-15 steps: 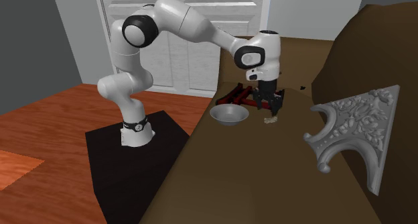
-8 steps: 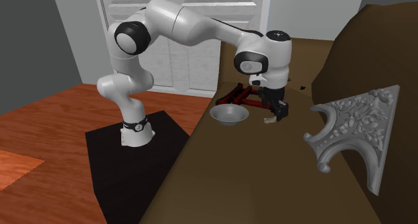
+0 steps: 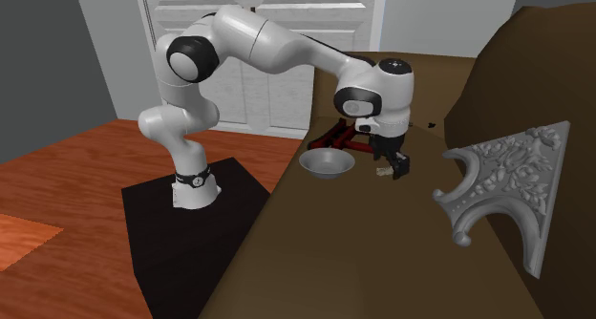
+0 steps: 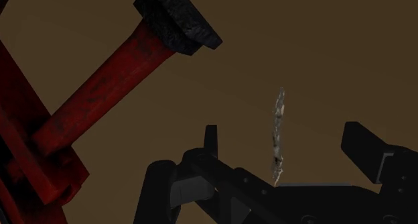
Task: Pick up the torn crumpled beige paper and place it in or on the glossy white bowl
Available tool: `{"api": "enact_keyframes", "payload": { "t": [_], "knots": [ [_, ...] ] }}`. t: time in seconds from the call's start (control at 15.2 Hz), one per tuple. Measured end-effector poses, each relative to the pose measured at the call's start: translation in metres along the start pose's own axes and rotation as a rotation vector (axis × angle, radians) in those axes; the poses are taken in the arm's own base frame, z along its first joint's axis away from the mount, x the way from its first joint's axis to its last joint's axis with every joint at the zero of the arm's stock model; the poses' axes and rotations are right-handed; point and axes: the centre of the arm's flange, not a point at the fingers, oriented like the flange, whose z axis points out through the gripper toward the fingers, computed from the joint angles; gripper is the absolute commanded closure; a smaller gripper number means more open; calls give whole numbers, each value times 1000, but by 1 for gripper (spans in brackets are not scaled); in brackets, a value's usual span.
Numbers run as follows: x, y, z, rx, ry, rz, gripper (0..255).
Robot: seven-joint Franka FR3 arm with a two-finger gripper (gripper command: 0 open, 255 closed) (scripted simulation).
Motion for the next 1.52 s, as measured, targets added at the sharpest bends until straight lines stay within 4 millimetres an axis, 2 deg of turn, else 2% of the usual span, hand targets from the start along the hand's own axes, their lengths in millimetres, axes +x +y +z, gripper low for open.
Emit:
{"api": "enact_keyframes", "payload": {
  "t": [0.26,0.33,0.99,1.52],
  "knots": [
    [0,0,1,0,0,0,0],
    [0,0,1,0,0,0,255],
    [0,0,0,0,0,0,255],
    [-10,7,-35,1,0,0,255]
  ]
}}
